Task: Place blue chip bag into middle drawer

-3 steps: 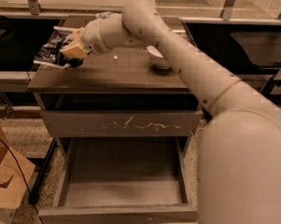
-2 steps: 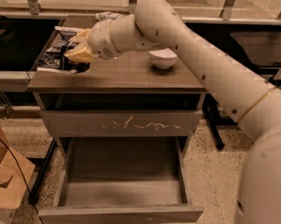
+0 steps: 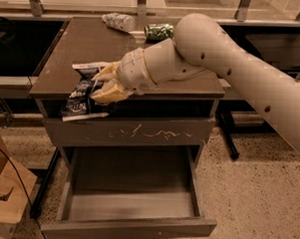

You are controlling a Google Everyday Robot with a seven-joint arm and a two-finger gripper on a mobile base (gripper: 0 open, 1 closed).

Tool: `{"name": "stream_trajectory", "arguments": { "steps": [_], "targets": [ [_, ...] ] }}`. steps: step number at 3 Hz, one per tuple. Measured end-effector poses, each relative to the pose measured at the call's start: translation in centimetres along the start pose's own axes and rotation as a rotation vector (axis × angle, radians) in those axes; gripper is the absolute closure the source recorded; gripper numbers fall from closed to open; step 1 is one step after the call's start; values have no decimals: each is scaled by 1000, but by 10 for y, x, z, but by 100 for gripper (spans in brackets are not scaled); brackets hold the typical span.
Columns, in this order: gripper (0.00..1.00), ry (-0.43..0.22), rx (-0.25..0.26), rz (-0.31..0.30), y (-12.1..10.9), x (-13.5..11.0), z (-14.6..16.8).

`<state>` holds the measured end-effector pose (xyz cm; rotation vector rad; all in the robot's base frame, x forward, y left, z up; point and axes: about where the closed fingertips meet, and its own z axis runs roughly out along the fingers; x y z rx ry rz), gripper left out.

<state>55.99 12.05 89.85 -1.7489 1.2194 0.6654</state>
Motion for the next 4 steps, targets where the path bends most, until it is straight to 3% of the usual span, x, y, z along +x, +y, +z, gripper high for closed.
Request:
{"name": "stream_trajectory", "arguments": {
  "steps": [1, 2, 3, 4],
  "targets": [
    [100, -20, -38, 86, 58, 41, -6],
    [100, -1, -50, 125, 80, 60, -11],
    [100, -1, -50, 125, 80, 60, -11],
    [100, 10, -108, 133, 86, 92, 19]
  ]
}}
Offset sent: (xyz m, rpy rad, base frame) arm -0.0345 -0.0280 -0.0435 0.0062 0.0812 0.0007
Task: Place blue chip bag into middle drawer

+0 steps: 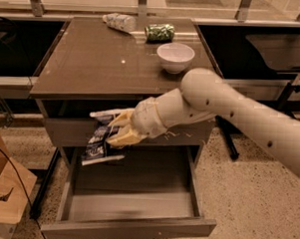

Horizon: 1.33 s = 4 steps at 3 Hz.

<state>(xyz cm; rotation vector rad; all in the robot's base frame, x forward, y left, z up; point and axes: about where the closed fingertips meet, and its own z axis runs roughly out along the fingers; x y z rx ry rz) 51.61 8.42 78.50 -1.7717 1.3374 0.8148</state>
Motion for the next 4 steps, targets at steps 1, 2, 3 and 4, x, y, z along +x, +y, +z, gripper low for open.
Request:
{"name": "stream_trajectory", "arguments": {
  "steps": [1, 2, 3, 4],
  "targets": [
    [100, -26, 20, 52, 1, 52, 20],
    [100, -60, 68, 128, 13, 102, 36],
    [100, -101, 123, 231, 31, 163, 54],
    [100, -127, 145, 307, 46, 201, 66]
  ]
}}
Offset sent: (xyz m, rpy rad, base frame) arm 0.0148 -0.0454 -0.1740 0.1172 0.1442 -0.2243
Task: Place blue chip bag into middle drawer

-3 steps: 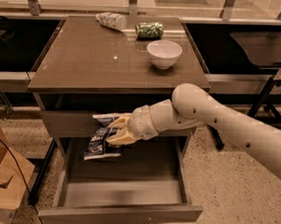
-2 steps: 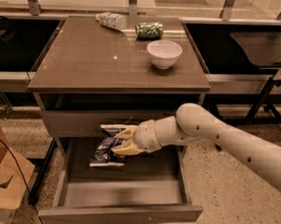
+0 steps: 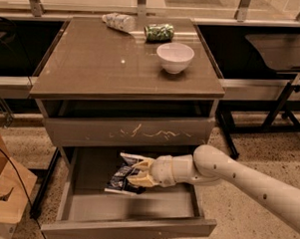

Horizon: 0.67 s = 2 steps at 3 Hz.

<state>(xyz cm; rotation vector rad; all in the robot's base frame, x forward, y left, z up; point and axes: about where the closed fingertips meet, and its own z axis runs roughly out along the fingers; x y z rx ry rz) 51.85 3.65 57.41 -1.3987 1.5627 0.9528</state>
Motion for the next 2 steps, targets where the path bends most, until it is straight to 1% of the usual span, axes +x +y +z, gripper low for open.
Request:
{"name": "stream_trajectory", "arguments": {
  "steps": [1, 2],
  "targets": [
    [100, -13, 25, 90, 9, 39, 5],
    [75, -27, 52, 179, 14, 76, 14]
  ]
}}
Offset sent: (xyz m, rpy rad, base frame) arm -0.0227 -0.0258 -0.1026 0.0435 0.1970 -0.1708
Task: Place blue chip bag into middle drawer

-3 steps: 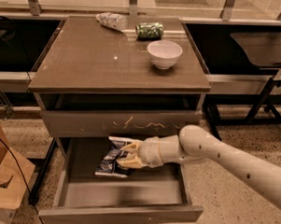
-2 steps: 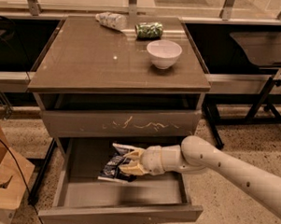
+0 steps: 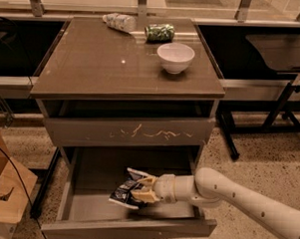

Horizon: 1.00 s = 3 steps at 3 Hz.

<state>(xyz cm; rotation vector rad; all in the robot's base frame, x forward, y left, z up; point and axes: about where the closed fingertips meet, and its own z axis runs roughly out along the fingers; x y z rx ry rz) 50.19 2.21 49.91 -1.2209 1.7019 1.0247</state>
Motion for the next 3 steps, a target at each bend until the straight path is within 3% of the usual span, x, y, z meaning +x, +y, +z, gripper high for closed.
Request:
{"name": "stream_trajectory", "arguments": {
  "steps": [1, 3],
  "targets": [
    [52, -25, 5, 51, -3, 22, 13],
    [5, -27, 2, 55, -2, 24, 14]
  ]
}}
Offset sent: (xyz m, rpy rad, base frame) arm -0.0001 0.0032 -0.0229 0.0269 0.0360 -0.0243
